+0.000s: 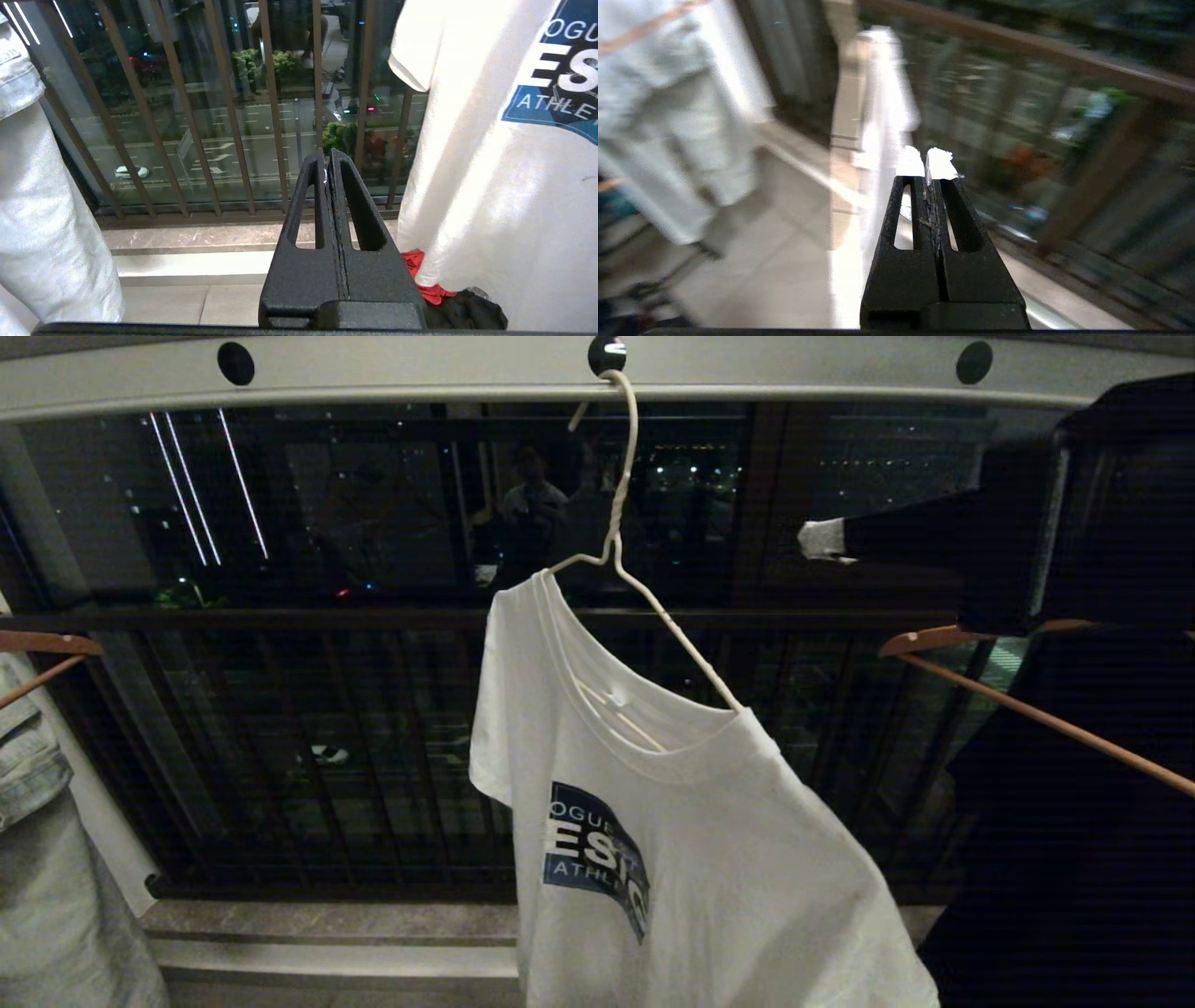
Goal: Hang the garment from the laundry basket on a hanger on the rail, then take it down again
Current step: Take the clothes off the clothes rack
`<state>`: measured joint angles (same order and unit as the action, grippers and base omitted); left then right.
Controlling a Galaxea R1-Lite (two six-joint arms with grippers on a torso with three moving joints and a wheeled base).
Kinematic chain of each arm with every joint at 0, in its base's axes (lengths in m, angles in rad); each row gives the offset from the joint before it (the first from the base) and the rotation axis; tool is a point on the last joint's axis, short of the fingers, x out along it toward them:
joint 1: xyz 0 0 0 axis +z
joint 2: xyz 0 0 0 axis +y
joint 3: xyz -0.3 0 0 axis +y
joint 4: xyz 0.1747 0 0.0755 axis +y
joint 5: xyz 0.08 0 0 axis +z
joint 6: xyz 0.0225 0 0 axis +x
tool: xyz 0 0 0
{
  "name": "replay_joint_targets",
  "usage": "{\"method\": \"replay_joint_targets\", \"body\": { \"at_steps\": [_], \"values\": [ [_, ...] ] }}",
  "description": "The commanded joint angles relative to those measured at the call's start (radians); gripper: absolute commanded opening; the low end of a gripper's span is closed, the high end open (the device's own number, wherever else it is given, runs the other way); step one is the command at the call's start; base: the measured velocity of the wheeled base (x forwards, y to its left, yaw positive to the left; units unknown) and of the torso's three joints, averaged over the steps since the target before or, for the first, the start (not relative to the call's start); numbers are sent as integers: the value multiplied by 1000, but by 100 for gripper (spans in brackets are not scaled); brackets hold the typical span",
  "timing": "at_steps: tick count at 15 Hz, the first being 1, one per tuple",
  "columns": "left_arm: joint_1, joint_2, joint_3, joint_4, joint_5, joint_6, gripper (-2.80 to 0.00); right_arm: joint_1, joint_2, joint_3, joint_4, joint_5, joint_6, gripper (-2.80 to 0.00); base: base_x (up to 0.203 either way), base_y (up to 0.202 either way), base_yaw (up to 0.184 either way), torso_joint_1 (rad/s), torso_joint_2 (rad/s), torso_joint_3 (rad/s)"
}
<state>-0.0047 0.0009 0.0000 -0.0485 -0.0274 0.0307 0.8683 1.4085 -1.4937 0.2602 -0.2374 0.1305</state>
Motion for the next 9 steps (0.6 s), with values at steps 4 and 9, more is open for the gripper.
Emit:
{"method": "replay_joint_targets", "body": {
  "at_steps": [4,9],
  "values": [
    [0,1,15,-1,0,0,-280,129,85,-50,-5,-2,14,0,0,0,0,0,0,0],
    [0,1,15,-1,0,0,-280,131,171,-68,-89,-4,11,0,0,0,0,0,0,0]
  ]
}}
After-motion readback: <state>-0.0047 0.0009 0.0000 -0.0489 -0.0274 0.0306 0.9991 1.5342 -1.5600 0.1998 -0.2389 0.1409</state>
